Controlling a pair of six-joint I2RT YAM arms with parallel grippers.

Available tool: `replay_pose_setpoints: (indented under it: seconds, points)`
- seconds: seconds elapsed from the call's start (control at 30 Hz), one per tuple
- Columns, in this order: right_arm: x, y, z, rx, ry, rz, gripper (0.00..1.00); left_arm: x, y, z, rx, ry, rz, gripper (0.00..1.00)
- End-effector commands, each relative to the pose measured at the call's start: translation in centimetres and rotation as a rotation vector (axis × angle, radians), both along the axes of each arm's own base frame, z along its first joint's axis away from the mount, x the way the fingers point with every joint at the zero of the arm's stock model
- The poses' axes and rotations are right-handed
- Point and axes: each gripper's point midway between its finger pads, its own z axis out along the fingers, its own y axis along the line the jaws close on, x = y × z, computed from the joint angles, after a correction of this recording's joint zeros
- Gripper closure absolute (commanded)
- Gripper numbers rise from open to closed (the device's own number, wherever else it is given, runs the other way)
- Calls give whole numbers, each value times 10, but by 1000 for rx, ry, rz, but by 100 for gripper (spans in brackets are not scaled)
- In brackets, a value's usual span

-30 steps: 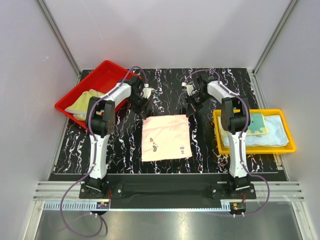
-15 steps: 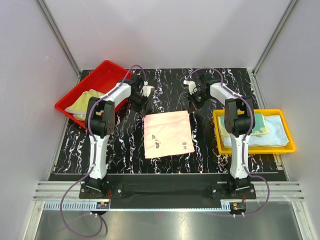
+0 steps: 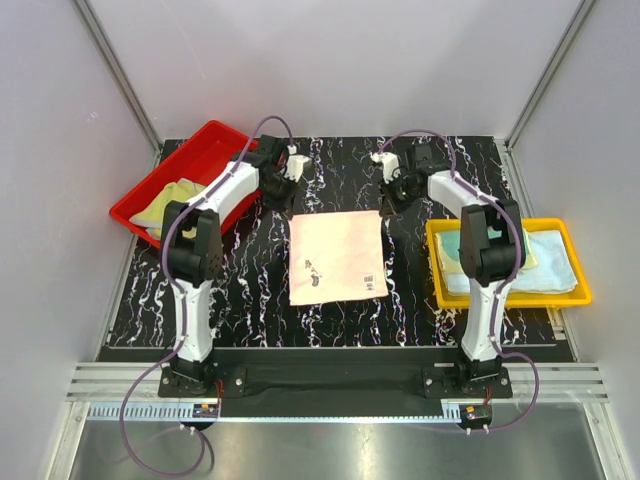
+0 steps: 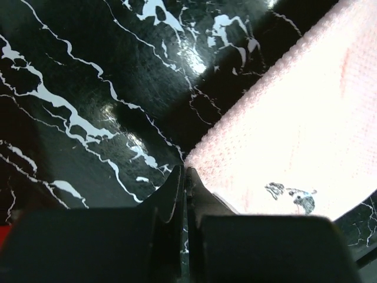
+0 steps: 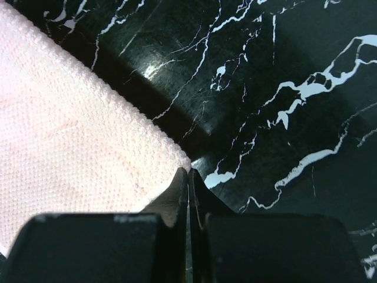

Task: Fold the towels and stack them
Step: Fold the towel

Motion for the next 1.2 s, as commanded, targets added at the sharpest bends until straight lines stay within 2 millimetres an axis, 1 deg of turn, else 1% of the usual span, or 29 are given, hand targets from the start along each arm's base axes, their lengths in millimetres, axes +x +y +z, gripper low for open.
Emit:
replay_pose_setpoints:
  seconds: [0.0,0.07,0.1,0.13,0.17,0.2,0.23,0.27,0.3,0.33,0.37,0.4,0.43,0.47,0.53,0.57,0.6,0.63,0.67,0.7,0.73,0.77,0.83,0.87,0.93,0.97,1.03,1.07,1.17]
  points:
    - [23,-9,51,-5,-219,-45,100,5,11,29,46,-109,25,100]
    - [18,-10,51,-5,-241,-51,100,0,13,29,53,-109,27,100]
    - [15,-9,60,1,-262,-52,100,0,14,35,50,-127,31,100]
    - [13,-10,63,-4,-273,-57,100,-1,13,37,48,-133,30,100]
    - [7,-11,57,-8,-274,-61,100,-6,15,35,53,-128,31,100]
    - [5,-12,67,-8,-307,-63,100,-6,15,43,55,-156,33,100]
    - [3,-14,69,-12,-323,-71,100,-8,16,44,56,-161,36,100]
    - [-7,-13,61,-6,-322,-55,100,-10,16,45,57,-168,40,100]
    - [-13,-12,73,-8,-370,-20,100,-14,15,49,58,-181,36,100]
    - [-18,-11,75,-10,-389,-3,100,-17,14,50,60,-186,36,100]
    - [-27,-10,69,-15,-391,9,100,-20,14,52,62,-194,34,100]
    - [-32,-8,83,-6,-426,13,100,-27,14,46,84,-185,30,100]
    - [-37,-7,85,-1,-434,19,100,-30,14,51,85,-198,30,100]
    - [-45,-8,80,-6,-423,19,100,-35,11,51,92,-197,24,100]
    - [-53,-9,89,-11,-438,-2,100,-47,11,52,91,-195,22,100]
    - [-61,-11,83,-16,-421,-7,100,-52,10,53,91,-197,19,100]
    - [-68,-10,88,-8,-431,-5,100,-57,7,56,92,-208,14,100]
    - [-72,-11,87,-8,-430,-4,100,-67,8,50,99,-191,15,100]
    - [-82,-11,78,-14,-404,4,100,-71,8,59,91,-215,18,100]
    - [-87,-12,80,-23,-412,0,100,-77,7,59,91,-211,8,100]
    - [-93,-7,78,-23,-408,11,100,-86,8,54,94,-193,8,100]
    - [-103,-7,74,-24,-398,6,100,-92,8,57,86,-198,7,100]
    - [-112,-2,68,-27,-395,11,100,-101,8,53,83,-180,15,100]
    - [-117,-3,63,-29,-392,0,100,-110,7,49,79,-160,7,100]
    - [-122,-6,56,-59,-387,-22,100,-119,3,44,59,-141,8,100]
    - [-127,-4,54,-66,-381,-33,100,-128,1,38,53,-120,-3,100]
    - [-132,-11,51,-94,-386,-60,100,-135,-2,35,41,-108,-2,100]
    - [-134,-11,56,-81,-398,-71,100,-142,-2,30,48,-85,-12,100]
    - [-140,-9,58,-54,-392,-76,100,-153,-5,28,47,-69,-18,100]
